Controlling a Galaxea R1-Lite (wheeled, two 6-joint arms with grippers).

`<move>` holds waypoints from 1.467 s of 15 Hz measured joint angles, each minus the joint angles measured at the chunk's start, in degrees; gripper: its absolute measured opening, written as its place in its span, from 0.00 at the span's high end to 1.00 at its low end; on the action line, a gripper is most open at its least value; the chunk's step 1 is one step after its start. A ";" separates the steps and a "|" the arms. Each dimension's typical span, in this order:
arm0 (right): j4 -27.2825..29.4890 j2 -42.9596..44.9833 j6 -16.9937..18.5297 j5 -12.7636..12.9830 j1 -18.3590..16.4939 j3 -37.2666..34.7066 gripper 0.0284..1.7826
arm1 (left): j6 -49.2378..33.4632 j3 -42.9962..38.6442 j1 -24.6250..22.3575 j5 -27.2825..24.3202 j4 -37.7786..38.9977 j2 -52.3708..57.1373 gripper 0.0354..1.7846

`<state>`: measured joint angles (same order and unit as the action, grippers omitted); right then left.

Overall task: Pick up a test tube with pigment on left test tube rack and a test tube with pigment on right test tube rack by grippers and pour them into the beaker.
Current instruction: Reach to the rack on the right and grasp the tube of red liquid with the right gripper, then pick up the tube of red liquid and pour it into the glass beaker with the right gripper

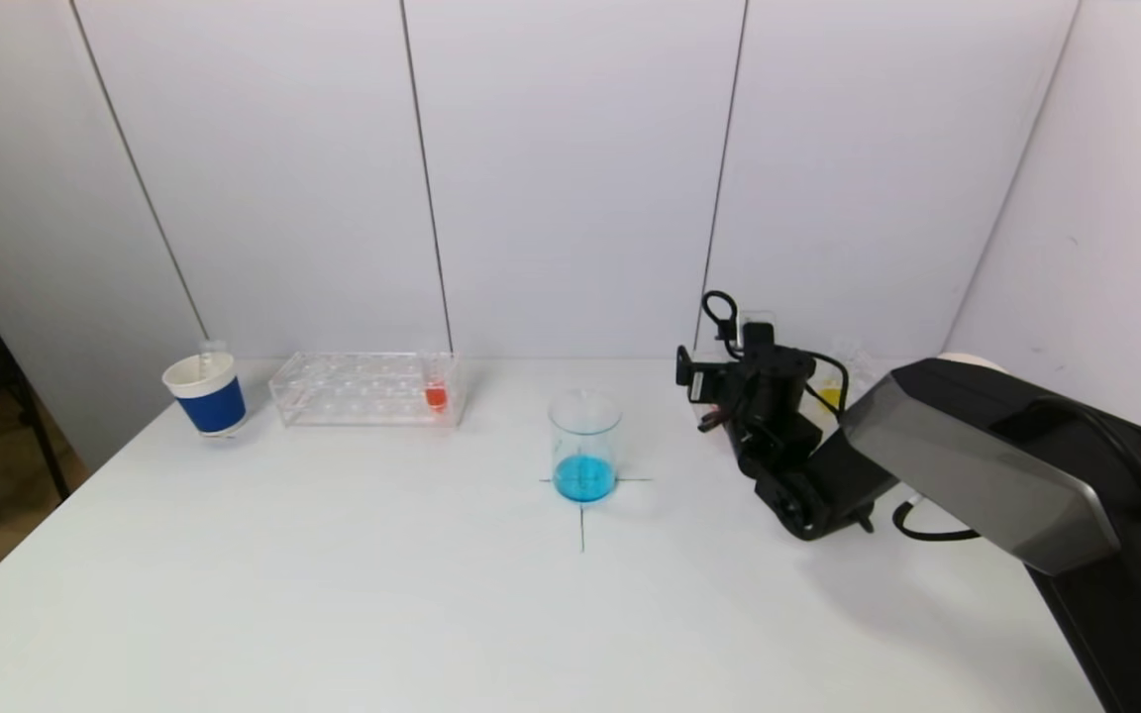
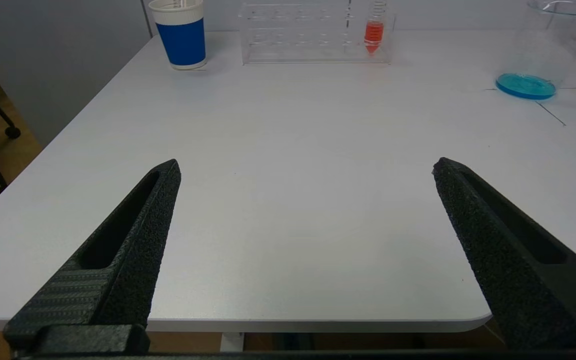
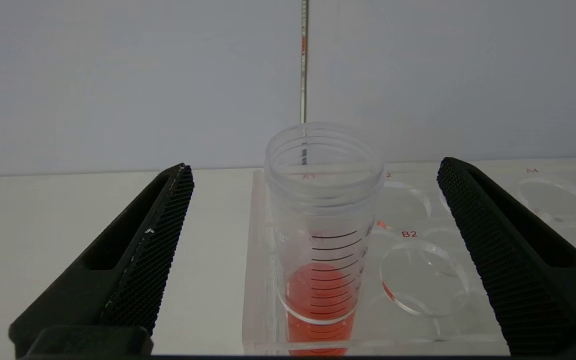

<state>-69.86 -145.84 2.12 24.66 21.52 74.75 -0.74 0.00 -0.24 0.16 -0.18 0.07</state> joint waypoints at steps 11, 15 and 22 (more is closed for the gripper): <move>-0.11 -0.17 0.05 0.48 0.00 0.00 0.41 | -0.02 0.00 -0.02 -0.02 0.00 0.00 0.01; -0.09 -0.17 -0.01 0.56 0.00 -0.06 0.72 | 0.00 0.00 -0.02 0.00 0.00 0.00 0.01; -0.09 -0.17 -0.01 0.61 0.00 -0.06 0.71 | -0.02 0.00 0.00 0.00 0.02 0.00 0.01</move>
<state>-69.95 -146.01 2.11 25.27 21.52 74.69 -0.77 0.00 -0.24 0.16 -0.16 0.07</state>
